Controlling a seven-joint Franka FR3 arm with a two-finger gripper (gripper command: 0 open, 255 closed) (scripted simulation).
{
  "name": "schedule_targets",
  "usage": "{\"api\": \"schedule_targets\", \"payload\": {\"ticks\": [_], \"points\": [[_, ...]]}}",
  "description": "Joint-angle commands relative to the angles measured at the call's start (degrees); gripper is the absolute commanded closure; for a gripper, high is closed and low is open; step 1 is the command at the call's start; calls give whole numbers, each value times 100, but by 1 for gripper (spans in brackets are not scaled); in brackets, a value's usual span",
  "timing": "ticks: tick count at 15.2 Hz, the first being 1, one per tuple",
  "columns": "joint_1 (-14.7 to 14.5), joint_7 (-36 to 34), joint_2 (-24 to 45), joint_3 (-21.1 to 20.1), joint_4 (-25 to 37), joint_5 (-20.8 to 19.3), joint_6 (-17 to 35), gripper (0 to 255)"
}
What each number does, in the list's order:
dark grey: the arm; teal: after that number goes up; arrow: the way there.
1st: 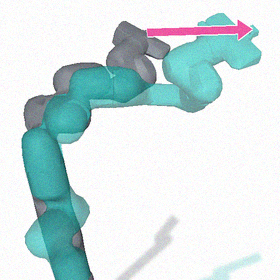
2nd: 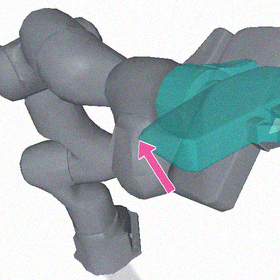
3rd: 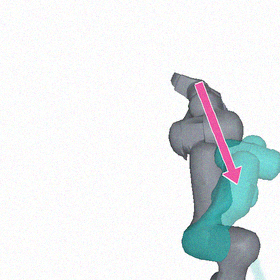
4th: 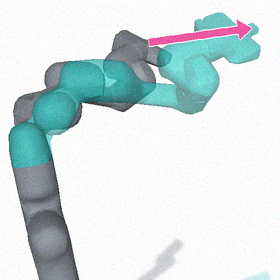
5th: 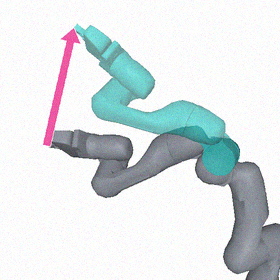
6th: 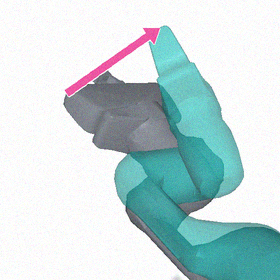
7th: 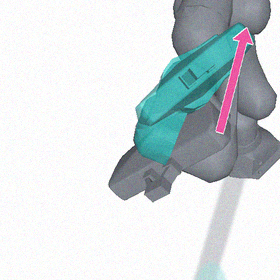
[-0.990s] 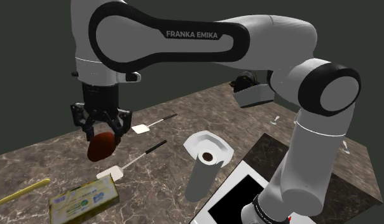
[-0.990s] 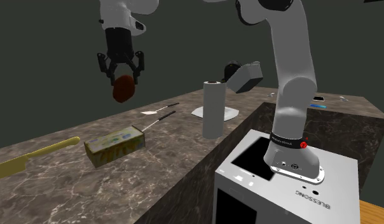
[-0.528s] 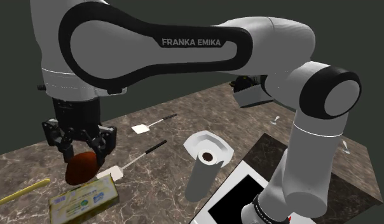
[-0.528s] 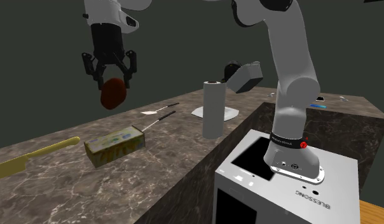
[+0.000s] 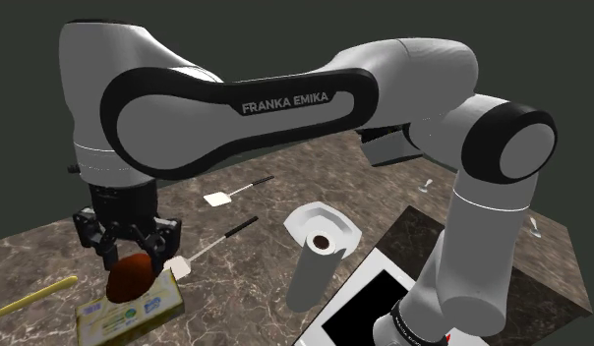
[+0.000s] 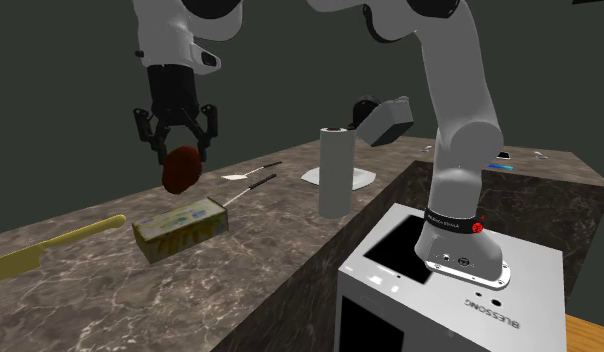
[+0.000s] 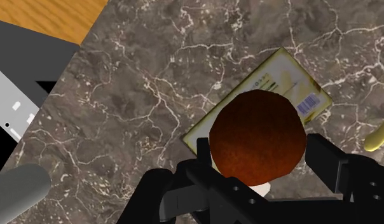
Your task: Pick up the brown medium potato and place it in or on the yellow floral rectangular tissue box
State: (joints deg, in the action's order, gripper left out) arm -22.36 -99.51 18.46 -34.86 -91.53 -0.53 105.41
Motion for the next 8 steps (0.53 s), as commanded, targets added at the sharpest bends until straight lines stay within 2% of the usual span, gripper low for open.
{"api": "schedule_targets", "payload": {"ticks": [1, 5, 8], "points": [[-7, 0, 37, 8, -95, -20, 130, 255], [-9, 13, 113, 32, -368, -60, 465, 255], [-9, 13, 113, 32, -368, -60, 465, 255]]}}
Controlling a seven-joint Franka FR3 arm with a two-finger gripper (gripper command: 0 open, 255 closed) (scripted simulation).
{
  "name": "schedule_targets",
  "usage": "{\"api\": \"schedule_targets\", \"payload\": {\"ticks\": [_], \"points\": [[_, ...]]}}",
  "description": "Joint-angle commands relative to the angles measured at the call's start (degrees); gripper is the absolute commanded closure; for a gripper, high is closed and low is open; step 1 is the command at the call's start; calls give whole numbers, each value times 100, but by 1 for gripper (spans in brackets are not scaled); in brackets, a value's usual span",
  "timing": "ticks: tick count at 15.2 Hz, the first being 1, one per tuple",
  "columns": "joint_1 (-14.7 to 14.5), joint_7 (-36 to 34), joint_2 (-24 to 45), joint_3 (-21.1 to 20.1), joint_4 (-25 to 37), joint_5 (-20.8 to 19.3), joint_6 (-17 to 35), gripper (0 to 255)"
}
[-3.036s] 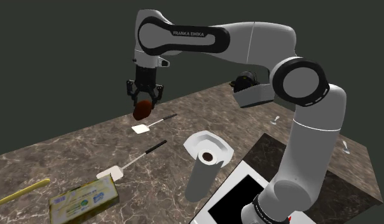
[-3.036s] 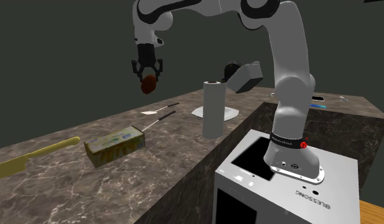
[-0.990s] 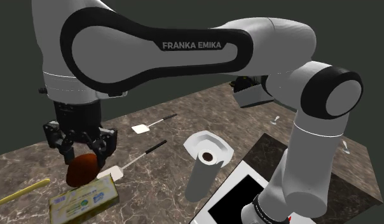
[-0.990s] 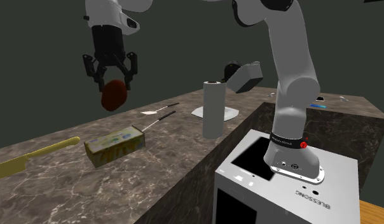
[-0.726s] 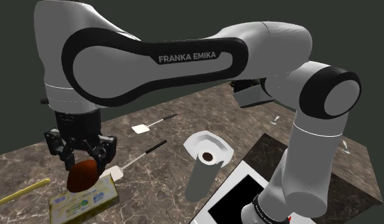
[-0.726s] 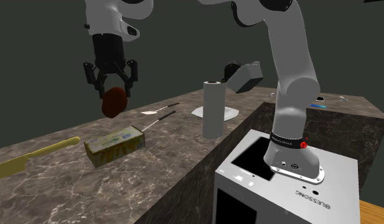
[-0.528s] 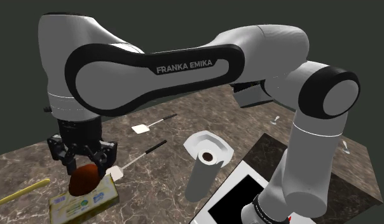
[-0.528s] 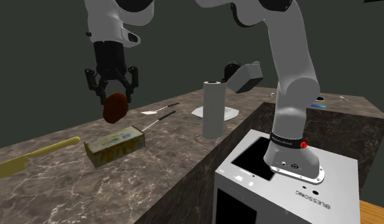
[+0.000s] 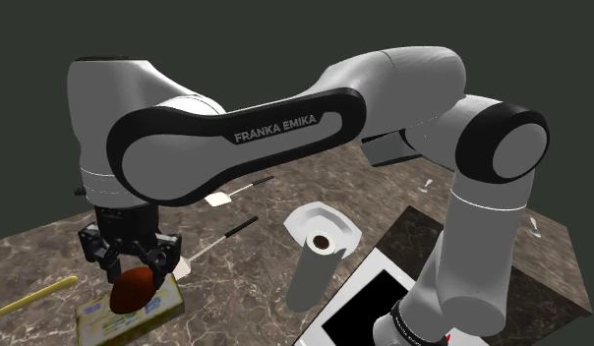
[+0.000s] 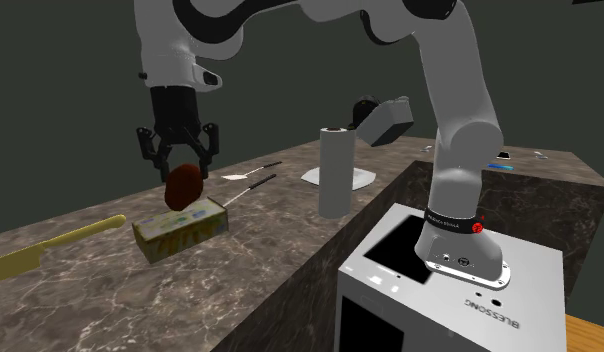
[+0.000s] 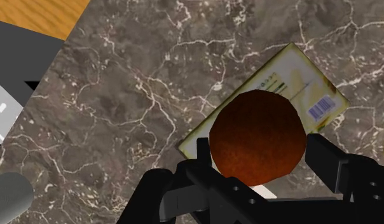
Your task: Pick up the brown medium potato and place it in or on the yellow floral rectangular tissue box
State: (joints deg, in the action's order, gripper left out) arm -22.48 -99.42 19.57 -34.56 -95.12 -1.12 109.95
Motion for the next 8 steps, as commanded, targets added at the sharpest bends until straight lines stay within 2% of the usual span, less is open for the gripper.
{"api": "schedule_targets", "payload": {"ticks": [1, 5, 6, 8], "points": [[2, 4, 2, 2, -9, -1, 12, 255], [2, 4, 2, 2, -9, -1, 12, 255], [2, 4, 2, 2, -8, -1, 12, 0], [2, 4, 2, 2, -8, -2, 12, 0]]}}
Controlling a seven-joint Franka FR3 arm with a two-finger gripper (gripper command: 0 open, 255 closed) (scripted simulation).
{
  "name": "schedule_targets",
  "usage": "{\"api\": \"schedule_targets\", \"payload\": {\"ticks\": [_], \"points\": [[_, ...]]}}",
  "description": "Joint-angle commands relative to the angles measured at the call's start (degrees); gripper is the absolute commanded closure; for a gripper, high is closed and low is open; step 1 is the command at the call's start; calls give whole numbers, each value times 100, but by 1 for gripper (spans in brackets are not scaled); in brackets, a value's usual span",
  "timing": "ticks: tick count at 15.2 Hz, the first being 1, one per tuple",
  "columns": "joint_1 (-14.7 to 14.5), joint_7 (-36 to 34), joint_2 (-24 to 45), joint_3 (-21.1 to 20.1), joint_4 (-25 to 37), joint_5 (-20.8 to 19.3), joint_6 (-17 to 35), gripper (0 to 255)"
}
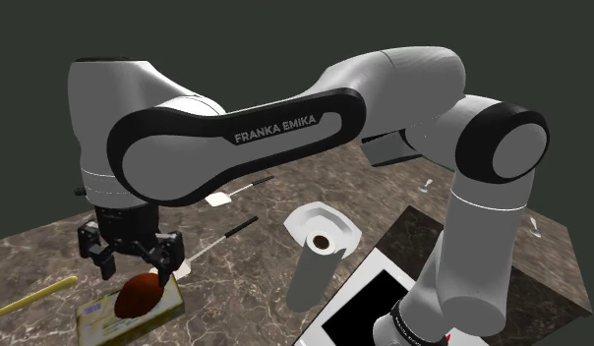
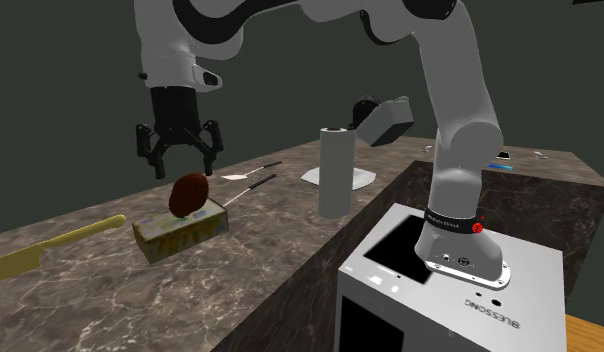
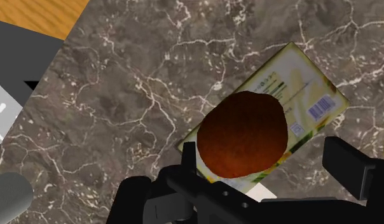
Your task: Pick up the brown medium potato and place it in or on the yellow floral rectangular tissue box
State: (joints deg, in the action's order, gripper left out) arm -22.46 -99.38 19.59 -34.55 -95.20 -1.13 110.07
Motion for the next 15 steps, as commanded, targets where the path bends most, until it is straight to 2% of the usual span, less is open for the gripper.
{"api": "schedule_targets", "payload": {"ticks": [1, 3, 7, 15], "points": [[0, 0, 0, 0, 0, 0, 0, 0], [0, 0, 0, 0, 0, 0, 0, 0], [32, 31, -84, -13, 627, 47, -701, 0], [32, 31, -84, -13, 627, 47, -701, 0]]}}
